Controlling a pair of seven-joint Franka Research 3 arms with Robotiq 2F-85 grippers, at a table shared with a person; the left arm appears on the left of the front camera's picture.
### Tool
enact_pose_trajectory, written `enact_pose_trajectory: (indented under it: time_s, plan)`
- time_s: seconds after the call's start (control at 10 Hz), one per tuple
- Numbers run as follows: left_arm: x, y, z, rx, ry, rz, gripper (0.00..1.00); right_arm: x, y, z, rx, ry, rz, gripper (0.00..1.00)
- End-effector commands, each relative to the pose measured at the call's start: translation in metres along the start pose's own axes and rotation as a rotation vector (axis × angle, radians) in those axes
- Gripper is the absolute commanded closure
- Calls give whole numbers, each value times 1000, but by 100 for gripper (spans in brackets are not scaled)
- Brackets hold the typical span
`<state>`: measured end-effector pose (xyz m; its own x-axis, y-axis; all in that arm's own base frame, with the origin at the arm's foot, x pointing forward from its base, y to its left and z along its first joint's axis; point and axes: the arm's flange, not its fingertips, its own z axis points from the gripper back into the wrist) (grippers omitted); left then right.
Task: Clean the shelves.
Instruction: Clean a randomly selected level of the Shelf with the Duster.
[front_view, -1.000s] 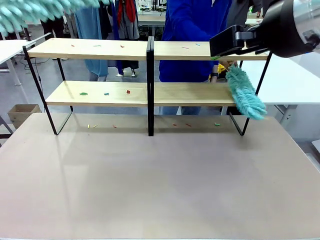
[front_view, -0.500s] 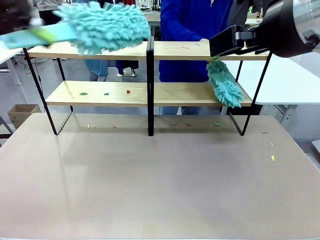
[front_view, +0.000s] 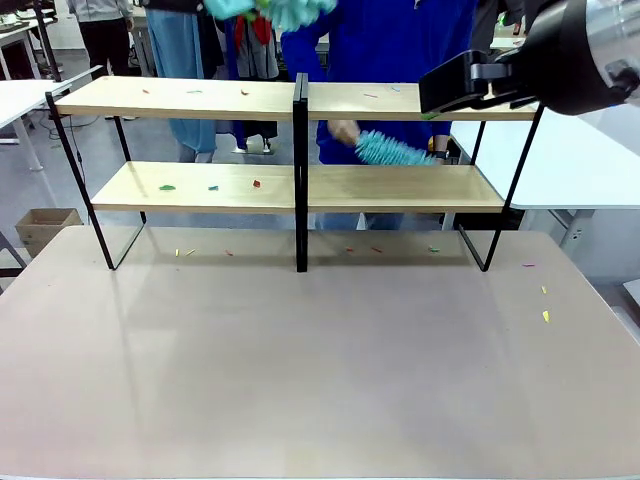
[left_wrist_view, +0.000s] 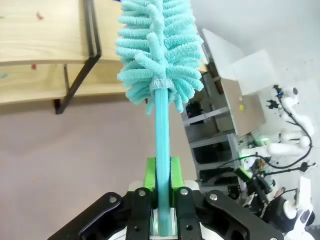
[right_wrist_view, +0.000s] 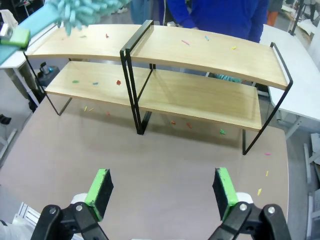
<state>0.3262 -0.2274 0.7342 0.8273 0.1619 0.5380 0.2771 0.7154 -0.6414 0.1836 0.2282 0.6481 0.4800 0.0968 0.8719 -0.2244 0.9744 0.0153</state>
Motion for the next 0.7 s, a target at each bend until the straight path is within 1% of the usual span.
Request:
enact_pose_trajectory:
  time_s: [0.0, 0.1, 0.2, 0.3, 0.4, 0.5, 0.6]
  plan:
    - [-8, 26, 17, 34, 33, -3, 87, 1, 0, 1, 7, 2, 3, 0]
    - [0, 0, 0, 0, 0, 0, 87, 1, 0, 1, 7, 2, 3, 0]
    - [2, -12, -6, 24, -92, -41, 87, 1, 0, 1, 7, 2, 3, 0]
    - [7, -25, -26, 89, -136, -57, 87, 1, 0, 1, 7, 2, 3, 0]
    - [13, -36, -48, 120, -128, -71, 87, 1, 0, 1, 7, 2, 3, 0]
    - [18, -43, -70, 180, -137, -75, 87, 1, 0, 1, 7, 2, 3, 0]
    - [21, -51, -93, 208, -96, -101, 87, 1, 0, 1, 7, 2, 3, 0]
